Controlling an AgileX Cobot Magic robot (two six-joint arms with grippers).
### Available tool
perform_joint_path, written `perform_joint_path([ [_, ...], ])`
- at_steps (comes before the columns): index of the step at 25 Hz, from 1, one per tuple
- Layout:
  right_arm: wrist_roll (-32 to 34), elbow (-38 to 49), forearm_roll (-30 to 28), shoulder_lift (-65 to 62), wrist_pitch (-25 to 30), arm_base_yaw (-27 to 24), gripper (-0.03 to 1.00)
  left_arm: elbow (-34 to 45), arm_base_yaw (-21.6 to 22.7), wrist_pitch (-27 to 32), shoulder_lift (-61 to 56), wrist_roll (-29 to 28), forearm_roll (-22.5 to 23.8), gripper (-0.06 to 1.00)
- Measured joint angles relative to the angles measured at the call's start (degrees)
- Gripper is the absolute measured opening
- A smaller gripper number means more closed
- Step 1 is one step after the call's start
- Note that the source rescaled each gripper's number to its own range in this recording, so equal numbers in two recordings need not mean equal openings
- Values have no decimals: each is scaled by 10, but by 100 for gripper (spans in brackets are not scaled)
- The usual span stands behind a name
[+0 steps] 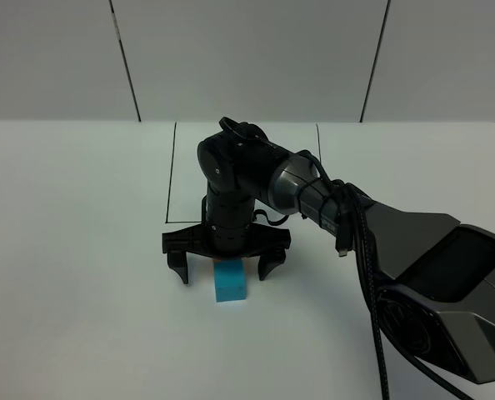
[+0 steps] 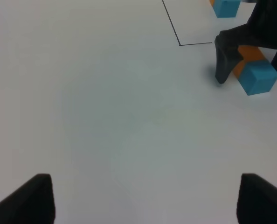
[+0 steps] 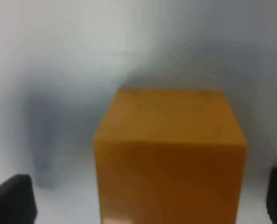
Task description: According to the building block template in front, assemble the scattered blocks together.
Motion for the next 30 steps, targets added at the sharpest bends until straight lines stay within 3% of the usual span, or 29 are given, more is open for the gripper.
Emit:
perform_joint_path([
  [6,-15,-15,-11,-62,-1,0,100,0,0,0,0,0,0,68],
  [10,-34,-17,-58,-130,0,-9,100,0,0,0,0,0,0,68],
  [16,-73,3,-59,-232,-1,-113,100,0,0,0,0,0,0,68],
  [25,-140,221,-69,-359,0,-275,100,0,0,0,0,0,0,68],
  [30,-159,372,-98,-452,0,-323,100,0,0,0,0,0,0,68],
])
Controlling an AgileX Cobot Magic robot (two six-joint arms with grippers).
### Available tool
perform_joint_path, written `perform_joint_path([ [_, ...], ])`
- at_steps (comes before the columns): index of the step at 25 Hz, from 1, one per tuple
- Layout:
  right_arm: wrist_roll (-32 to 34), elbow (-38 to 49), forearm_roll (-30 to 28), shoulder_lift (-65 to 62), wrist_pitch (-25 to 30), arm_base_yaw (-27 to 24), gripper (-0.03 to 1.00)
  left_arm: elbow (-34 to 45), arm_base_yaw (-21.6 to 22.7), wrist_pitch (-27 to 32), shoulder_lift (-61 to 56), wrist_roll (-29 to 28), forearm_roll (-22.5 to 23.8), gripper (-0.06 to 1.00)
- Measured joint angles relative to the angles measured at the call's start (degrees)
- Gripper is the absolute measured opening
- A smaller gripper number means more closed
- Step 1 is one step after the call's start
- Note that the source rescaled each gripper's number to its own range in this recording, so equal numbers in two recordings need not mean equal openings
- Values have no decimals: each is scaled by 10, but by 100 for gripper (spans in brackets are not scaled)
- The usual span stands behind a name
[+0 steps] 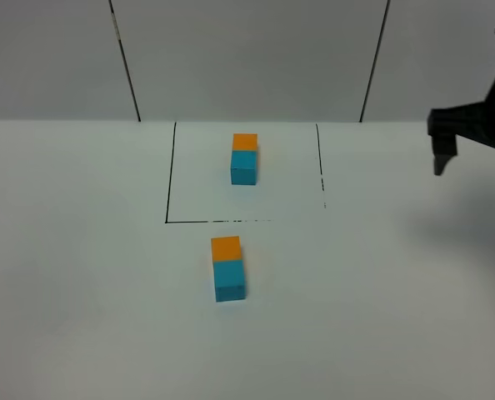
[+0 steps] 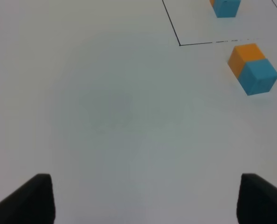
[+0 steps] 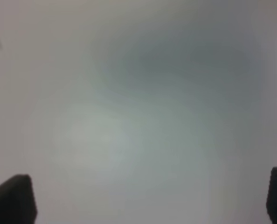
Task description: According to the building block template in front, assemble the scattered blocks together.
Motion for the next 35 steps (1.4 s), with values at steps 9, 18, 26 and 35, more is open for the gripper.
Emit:
perform_joint_path([
  [9,3,230,-19,-264,-14,-4,100,0,0,0,0,0,0,68],
  [18,5,386,-10,-584,-14,-4,100,0,0,0,0,0,0,68],
  [26,-24,521,-11,-781,-40,-4,99,0,0,0,0,0,0,68],
  [35,-88,593,50,-945,-74,-4,88,0,0,0,0,0,0,68],
])
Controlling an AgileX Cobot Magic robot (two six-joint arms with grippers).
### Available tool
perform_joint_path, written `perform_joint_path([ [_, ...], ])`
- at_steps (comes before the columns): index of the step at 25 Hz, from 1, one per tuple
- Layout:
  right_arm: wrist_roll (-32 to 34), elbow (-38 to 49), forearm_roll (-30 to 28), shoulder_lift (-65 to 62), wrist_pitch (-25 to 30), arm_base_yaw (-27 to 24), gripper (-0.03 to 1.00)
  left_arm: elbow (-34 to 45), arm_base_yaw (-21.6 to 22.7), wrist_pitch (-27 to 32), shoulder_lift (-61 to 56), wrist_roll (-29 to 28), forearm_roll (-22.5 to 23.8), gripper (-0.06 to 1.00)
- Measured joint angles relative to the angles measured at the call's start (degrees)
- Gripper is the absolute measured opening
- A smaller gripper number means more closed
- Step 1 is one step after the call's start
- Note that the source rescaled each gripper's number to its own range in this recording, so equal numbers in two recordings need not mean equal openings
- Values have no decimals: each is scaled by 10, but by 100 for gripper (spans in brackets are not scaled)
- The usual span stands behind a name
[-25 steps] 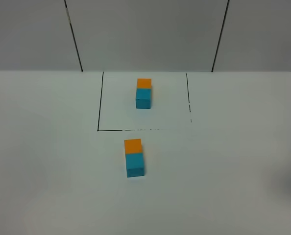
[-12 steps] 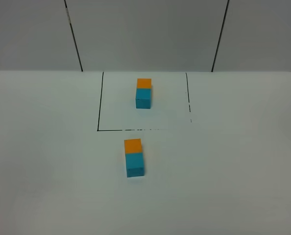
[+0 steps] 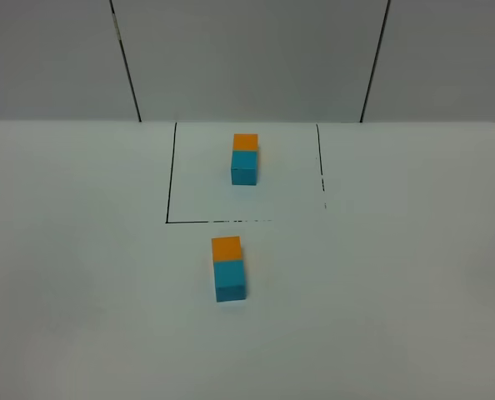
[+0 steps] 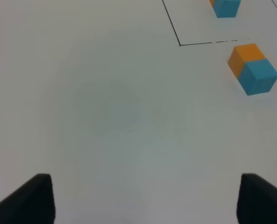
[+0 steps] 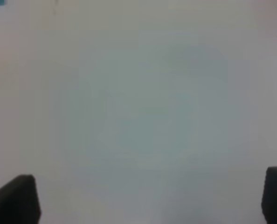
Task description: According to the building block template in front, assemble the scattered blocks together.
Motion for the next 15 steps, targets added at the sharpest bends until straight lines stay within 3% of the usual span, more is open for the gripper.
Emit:
perform_joint_path([
  [7,-103,16,89,-61,-9,0,79,0,0,0,0,0,0,68],
  [15,-99,17,75,-61,-12,0,79,0,0,0,0,0,0,68],
])
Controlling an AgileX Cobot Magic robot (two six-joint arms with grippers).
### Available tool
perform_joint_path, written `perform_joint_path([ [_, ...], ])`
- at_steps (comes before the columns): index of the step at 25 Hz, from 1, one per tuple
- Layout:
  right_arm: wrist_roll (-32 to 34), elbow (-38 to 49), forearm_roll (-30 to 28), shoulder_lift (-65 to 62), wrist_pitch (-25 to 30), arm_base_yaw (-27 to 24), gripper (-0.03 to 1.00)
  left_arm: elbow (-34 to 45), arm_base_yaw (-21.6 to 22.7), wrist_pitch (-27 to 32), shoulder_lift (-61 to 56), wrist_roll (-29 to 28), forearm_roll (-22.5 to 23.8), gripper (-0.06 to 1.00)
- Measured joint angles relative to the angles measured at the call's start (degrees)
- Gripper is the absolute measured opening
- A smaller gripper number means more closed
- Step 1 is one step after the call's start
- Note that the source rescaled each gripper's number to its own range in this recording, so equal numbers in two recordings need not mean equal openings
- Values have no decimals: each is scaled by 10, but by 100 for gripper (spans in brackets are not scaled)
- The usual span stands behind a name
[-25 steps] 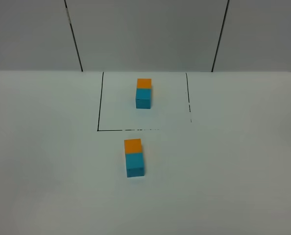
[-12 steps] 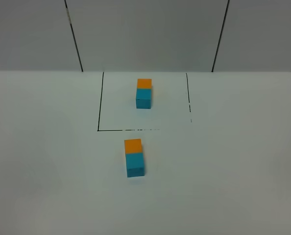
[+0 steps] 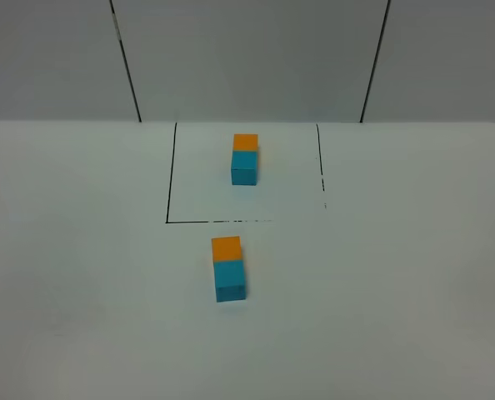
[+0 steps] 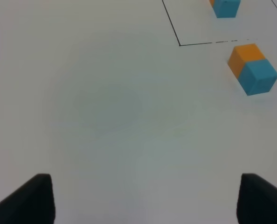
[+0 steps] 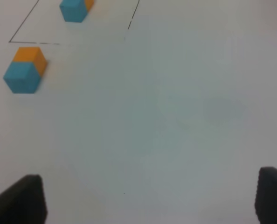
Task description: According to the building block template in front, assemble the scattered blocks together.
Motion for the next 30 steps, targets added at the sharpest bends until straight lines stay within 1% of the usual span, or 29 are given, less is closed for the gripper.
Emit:
perform_joint_path([
  [5,24,0,-20,0,-1,0,79,0,0,0,0,0,0,68],
  [9,32,0,-22,0,-1,0,78,0,0,0,0,0,0,68],
  [30,34,0,-22,0,-1,0,78,0,0,0,0,0,0,68],
])
